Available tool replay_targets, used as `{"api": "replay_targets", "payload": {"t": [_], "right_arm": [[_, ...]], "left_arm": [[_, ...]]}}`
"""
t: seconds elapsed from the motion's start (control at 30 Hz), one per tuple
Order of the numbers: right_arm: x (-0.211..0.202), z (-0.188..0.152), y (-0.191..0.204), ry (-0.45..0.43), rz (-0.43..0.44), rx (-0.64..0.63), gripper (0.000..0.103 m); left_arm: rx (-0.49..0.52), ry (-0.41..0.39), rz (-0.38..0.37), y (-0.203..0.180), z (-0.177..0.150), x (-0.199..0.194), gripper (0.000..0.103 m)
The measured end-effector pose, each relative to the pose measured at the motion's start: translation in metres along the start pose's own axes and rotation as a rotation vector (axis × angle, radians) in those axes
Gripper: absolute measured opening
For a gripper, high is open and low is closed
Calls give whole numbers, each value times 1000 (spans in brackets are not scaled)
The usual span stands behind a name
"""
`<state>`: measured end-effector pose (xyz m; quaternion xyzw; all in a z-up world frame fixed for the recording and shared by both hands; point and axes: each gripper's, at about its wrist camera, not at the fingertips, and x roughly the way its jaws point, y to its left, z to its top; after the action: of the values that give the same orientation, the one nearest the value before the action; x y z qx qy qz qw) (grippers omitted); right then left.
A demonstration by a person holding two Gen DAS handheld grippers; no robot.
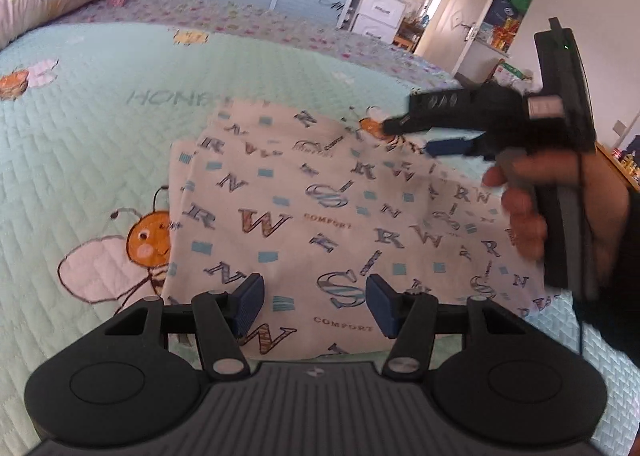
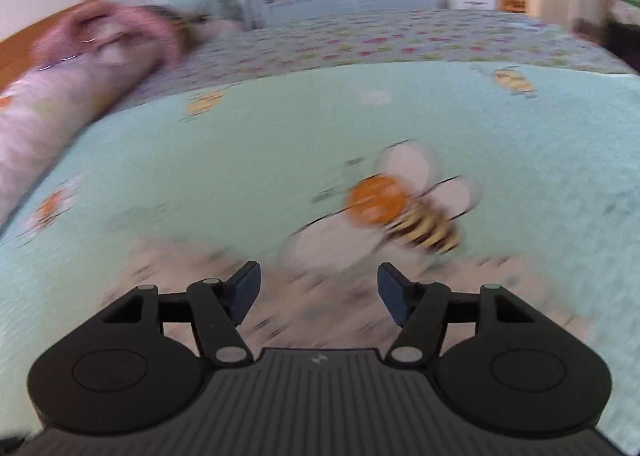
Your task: Fold clothes
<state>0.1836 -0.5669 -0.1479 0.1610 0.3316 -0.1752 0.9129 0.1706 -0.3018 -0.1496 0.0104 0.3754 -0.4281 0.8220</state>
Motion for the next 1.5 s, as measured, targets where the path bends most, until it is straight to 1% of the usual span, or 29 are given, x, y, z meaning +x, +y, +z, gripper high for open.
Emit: {"api": "replay_targets", "payload": {"t": [0.03,0.1,0.2,0.23,0.3,0.37,0.43,0.5,0.57,0.63,0.7,0.77,0.83,0.9,0.93,0.97,1.03,1.1,1.13,1.17,1.2,1.23,1.27,1.3,1.33,1.43,1.5], "right_arm": [[-3,-7,12,10,25,-41,68],[9,-14,36,41,23,-122,69],[50,-4,49,120,-11,-160,69],[64,2,45,129,-38,-152,69],[71,15,27,95,-85,-62,68],[54,21,8,42,-116,41,68],[23,15,-9,-5,-89,59,68],[-16,-2,-30,-40,-106,63,68],[-62,-30,-62,-70,-99,133,69],[-103,-61,-95,-94,-21,236,69],[-139,-95,-123,-108,60,316,69],[-160,-123,-137,-109,95,375,69],[-168,-147,-149,-100,140,433,69],[-166,-156,-150,-94,180,453,65],[-163,-157,-148,-94,195,451,62],[-160,-156,-146,-96,199,433,57],[-150,-149,-141,-106,174,379,55],[-144,-143,-136,-115,172,322,53],[-142,-141,-133,-105,182,305,49],[-136,-141,-132,-82,179,292,35],[-130,-142,-130,-59,171,280,26],[-124,-144,-129,-34,141,277,13],[-119,-147,-128,-14,117,278,3],[-121,-151,-131,-16,122,298,3],[-124,-155,-134,-19,128,317,3],[-136,-165,-142,-26,116,352,2],[-141,-170,-146,-31,117,384,2]], "left_arm": [[2,2,0,0,0,1,59],[-4,17,10,1,-2,5,59],[-23,51,16,7,-5,11,59],[-18,58,15,7,-6,11,59],[5,61,15,6,-7,9,59],[15,62,14,7,-9,6,59],[11,54,11,8,-10,1,59],[0,24,-4,10,-11,-12,59],[-12,-11,-1,14,-12,-27,59],[-49,-34,18,23,-11,-39,59],[-109,-38,13,37,-10,-45,59],[-174,-33,0,50,-8,-47,59],[-217,-36,-22,59,-4,-47,59],[-228,-23,-23,64,2,-43,59],[-221,-16,-21,64,5,-40,59],[-208,-8,-19,63,7,-37,59],[-185,11,-19,61,11,-30,59],[-169,33,-44,60,9,-28,59],[-165,41,-49,60,8,-25,59],[-164,52,-51,59,7,-21,58],[-168,64,-54,60,5,-17,57],[-174,76,-57,62,3,-14,55],[-181,86,-51,64,-1,-11,40],[-182,96,-34,68,-4,-11,30],[-175,100,-18,71,-8,-13,15],[-183,98,-36,82,-15,-25,12],[-170,97,-32,84,-17,-32,10]]}}
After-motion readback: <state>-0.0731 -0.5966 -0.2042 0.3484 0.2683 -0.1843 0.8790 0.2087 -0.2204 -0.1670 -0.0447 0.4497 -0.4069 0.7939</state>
